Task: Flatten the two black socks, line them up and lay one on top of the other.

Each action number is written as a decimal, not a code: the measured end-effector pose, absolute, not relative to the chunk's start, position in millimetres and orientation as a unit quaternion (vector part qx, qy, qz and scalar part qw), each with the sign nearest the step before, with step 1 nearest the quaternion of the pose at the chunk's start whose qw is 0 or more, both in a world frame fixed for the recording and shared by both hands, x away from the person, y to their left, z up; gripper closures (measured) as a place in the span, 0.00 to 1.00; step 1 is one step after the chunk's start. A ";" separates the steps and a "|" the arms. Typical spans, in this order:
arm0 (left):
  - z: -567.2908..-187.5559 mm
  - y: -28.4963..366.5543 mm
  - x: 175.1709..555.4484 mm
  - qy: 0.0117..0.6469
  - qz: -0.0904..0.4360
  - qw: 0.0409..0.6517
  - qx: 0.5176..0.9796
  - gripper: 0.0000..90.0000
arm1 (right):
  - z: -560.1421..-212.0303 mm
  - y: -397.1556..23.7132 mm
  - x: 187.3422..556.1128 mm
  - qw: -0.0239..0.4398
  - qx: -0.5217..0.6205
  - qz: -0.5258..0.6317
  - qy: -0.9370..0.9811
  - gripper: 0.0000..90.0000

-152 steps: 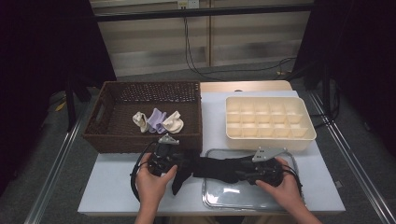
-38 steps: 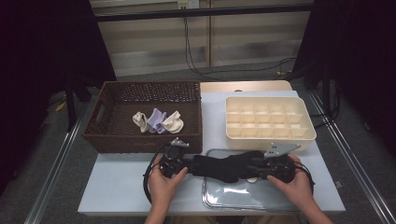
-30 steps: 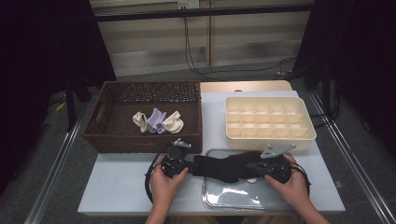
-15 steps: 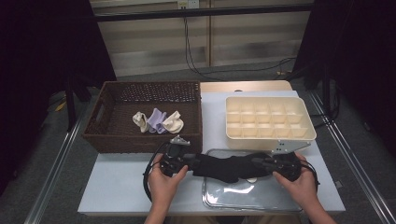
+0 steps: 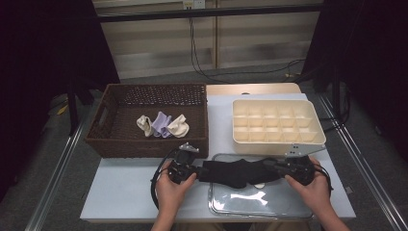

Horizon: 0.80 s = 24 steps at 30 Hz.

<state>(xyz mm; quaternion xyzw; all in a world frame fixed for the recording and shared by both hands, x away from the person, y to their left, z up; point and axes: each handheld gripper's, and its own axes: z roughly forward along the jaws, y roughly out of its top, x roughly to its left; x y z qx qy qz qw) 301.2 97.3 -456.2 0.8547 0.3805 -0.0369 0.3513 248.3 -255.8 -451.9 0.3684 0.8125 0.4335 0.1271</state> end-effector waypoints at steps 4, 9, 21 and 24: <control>-456.4 101.3 302.4 0.389 -0.032 0.355 0.849 0.80 | -454.8 -255.2 248.4 0.124 0.369 0.431 0.814 1.00; -462.4 102.4 304.6 0.398 -0.029 0.354 0.846 0.67 | -456.0 -253.5 248.0 0.123 0.365 0.429 0.817 1.00; -467.3 96.8 304.9 0.387 -0.042 0.339 0.857 0.87 | -457.2 -248.3 247.6 0.128 0.376 0.431 0.810 0.64; -464.4 99.3 305.5 0.384 -0.046 0.333 0.860 0.88 | -455.6 -249.0 247.9 0.133 0.375 0.435 0.808 0.64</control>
